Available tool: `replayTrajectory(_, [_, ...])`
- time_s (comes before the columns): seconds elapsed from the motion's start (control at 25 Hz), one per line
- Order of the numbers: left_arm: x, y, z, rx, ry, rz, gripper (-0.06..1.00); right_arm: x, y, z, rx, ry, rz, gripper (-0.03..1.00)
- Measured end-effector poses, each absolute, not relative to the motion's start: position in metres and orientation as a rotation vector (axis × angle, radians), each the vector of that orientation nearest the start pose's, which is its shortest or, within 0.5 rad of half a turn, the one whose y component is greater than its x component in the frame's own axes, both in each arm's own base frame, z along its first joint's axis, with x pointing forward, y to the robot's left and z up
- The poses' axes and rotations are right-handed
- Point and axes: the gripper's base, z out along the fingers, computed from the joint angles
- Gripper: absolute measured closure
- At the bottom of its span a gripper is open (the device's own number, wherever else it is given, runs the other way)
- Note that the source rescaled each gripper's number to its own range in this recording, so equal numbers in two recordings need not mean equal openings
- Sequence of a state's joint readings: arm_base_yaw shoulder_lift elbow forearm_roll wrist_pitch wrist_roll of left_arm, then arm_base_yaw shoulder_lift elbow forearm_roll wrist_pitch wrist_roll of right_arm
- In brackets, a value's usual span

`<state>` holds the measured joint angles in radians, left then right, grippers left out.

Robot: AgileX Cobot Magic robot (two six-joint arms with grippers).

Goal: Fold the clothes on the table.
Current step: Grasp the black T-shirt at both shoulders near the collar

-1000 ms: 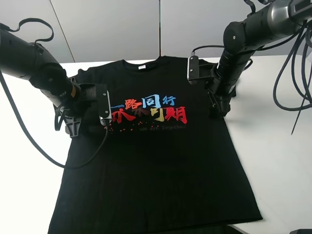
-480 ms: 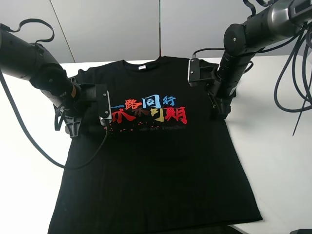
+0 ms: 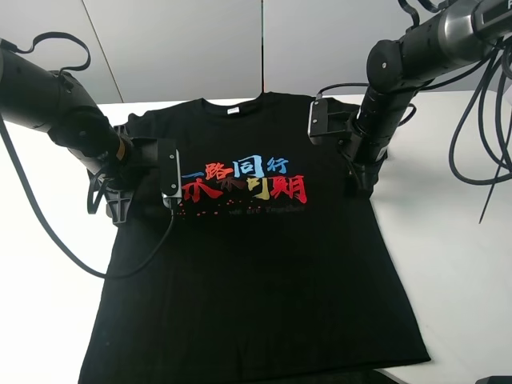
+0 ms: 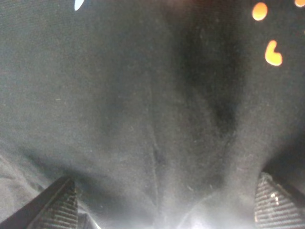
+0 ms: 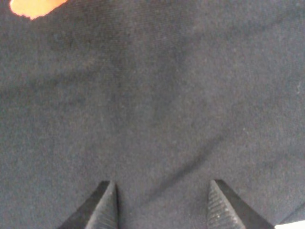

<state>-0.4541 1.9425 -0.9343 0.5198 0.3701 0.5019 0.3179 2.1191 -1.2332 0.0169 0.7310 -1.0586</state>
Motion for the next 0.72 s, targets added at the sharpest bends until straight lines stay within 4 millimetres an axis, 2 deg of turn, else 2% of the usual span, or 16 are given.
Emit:
replayTrajectory(0.6, [0.3099,-0.1326,0.1011,1.87,2.151,0.384,-0.02,0.3555,0.1181,0.0884,-1.951,2.407,-0.007,0.42])
replayTrajectory(0.72, [0.31,-0.1327,0.1012,1.87,2.149,0.383,0.05,0.3561,0.1182,0.0884,-1.947,2.403,-0.01,0.38])
